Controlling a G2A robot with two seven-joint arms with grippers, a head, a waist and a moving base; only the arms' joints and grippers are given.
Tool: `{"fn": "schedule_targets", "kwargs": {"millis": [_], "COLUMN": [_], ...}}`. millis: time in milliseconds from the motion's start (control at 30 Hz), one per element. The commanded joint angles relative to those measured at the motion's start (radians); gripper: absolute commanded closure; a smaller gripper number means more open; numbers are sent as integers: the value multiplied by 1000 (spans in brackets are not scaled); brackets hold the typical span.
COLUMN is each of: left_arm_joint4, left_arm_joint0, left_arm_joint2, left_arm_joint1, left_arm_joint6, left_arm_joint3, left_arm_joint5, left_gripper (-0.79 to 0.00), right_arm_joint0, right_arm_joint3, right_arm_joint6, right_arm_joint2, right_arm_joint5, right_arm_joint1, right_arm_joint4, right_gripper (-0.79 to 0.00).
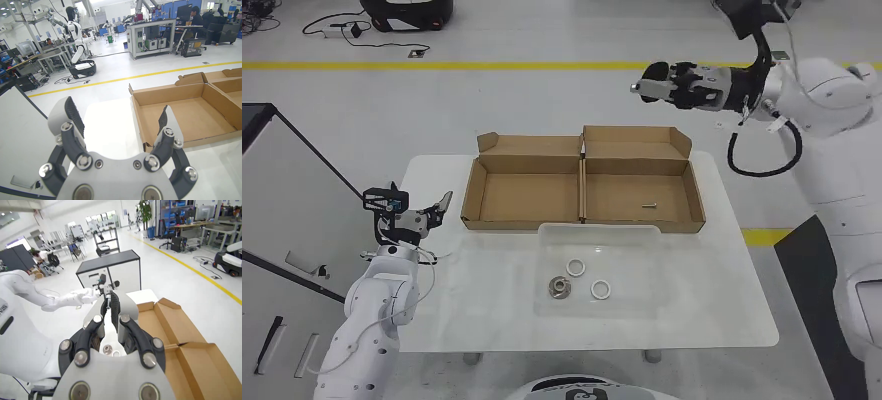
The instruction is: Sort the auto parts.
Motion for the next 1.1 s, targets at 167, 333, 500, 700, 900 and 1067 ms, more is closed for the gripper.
{"fn": "schedule_targets", "kwargs": {"millis": [167, 333, 500, 700, 900, 1067], "left_arm_joint4": [0, 0, 0, 0, 0, 0], "left_arm_joint0": [0, 0, 0, 0, 0, 0], "left_arm_joint2": [0, 0, 0, 0, 0, 0], "left_arm_joint1": [0, 0, 0, 0, 0, 0], "left_arm_joint6": [0, 0, 0, 0, 0, 0], "left_arm_joint3": [0, 0, 0, 0, 0, 0], "left_arm_joint5": [0, 0, 0, 0, 0, 0], "left_gripper": [-785, -785, -785, -785, -785, -785], "right_arm_joint0": [149, 243, 333, 435, 502, 471], "right_arm_joint3": [107, 197, 286, 377, 458, 517], "right_arm_joint6": [-32, -80, -111, -147, -159, -159], "right_arm_joint2": [-257, -442, -610, -778, -854, -854], "right_arm_joint5": [-32, -79, -111, -147, -159, -159], "right_arm_joint1": [7, 4, -16, -64, -125, -179], "right_arm_joint4": [-197, -317, -401, -444, -512, -626], "right_gripper": [0, 0, 0, 0, 0, 0]}}
